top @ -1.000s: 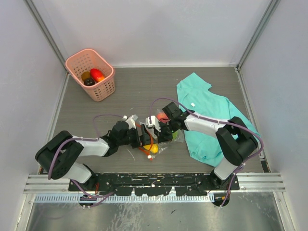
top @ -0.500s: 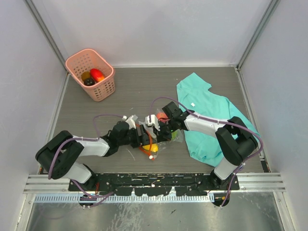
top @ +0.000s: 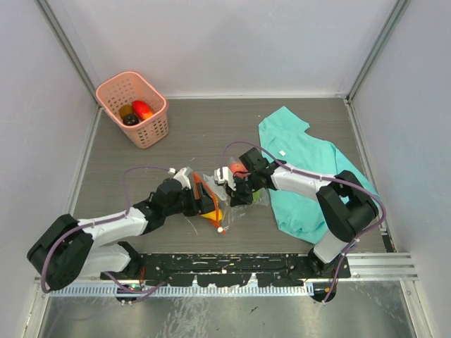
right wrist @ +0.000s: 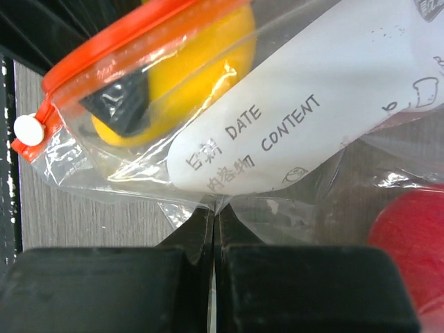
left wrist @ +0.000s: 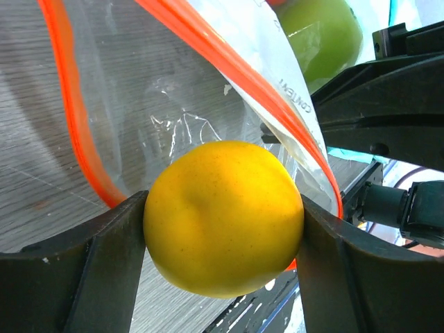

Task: Open the zip-top bag and remove the fake food
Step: Pick up the fake fruit from the zipper food storage bag.

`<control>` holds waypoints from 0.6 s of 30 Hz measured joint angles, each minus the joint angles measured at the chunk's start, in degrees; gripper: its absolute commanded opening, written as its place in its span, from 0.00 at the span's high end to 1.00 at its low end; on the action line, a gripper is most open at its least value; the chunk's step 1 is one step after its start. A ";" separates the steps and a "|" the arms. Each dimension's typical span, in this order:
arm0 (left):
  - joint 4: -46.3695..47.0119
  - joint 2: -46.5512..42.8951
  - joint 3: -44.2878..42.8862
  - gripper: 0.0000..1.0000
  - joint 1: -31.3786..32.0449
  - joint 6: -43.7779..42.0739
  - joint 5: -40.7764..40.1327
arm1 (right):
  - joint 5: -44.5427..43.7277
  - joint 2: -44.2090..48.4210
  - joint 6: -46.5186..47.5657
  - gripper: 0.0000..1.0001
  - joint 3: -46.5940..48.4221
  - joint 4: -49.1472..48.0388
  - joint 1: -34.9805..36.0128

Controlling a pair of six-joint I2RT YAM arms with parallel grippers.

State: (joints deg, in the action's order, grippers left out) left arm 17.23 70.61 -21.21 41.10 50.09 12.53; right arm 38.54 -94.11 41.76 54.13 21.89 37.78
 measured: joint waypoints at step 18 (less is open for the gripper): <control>-20.11 -17.70 -0.66 0.45 -4.15 -6.08 -5.25 | -0.96 1.66 5.90 0.99 0.00 2.64 -1.40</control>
State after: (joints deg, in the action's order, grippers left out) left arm -2.87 52.90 -21.87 36.95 44.01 7.29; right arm 37.58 -92.44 47.66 54.13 24.53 36.38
